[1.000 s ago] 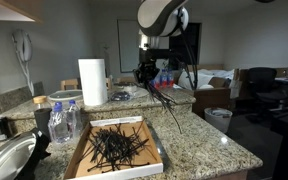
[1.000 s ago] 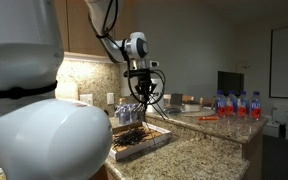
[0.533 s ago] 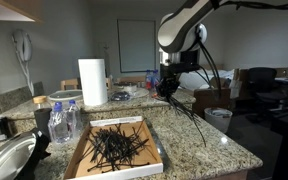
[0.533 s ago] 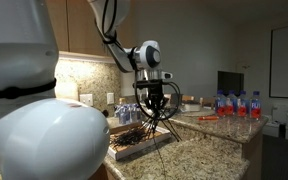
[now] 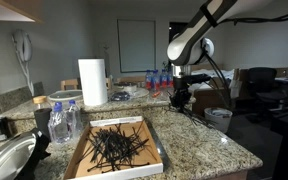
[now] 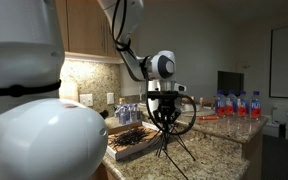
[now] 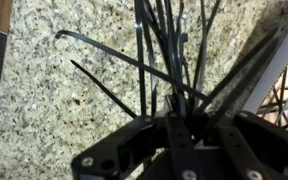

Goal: Remove the black objects from the box

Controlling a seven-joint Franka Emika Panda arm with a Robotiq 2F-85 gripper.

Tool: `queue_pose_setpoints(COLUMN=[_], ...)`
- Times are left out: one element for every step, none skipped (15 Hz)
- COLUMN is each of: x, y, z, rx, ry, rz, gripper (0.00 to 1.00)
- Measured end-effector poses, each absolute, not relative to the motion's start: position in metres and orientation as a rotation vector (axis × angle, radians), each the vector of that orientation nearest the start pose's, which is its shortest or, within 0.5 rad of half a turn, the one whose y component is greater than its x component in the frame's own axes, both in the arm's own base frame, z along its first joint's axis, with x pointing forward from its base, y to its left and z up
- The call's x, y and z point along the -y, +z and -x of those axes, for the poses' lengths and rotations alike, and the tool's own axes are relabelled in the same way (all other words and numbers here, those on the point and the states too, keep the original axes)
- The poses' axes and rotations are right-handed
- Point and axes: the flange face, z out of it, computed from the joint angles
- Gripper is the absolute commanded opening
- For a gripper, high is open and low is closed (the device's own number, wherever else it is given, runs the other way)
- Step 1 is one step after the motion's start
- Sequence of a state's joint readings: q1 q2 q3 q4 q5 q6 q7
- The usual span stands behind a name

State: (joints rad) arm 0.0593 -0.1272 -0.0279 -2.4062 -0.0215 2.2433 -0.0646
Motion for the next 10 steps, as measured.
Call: queue_pose_setpoints(x=[-0.009, -0.007, -0.005, -0.005, -0.005, -0.005, -0.005, -0.005, -0.005, -0.006], y=[0.351, 0.342, 0.334, 0.326, 0.319, 0.313, 0.307, 0.302, 0.299, 0.297], z=[-0.471, -0.471, -0.472, -0.472, -0.471, -0.471, -0.471, -0.472, -0.473, -0.475], rx=[0.173, 0.178, 0.191, 0.203, 0.214, 0.223, 0.227, 0.229, 0.231, 0.235], ry=[0.087, 0.115, 0.141, 0.167, 0.19, 0.211, 0.23, 0.244, 0.254, 0.259], rz=[3.141, 3.133, 3.126, 3.123, 3.12, 3.117, 3.115, 3.114, 3.113, 3.113], gripper=[0.07, 0.07, 0.07, 0.07, 0.07, 0.07, 0.07, 0.07, 0.07, 0.07])
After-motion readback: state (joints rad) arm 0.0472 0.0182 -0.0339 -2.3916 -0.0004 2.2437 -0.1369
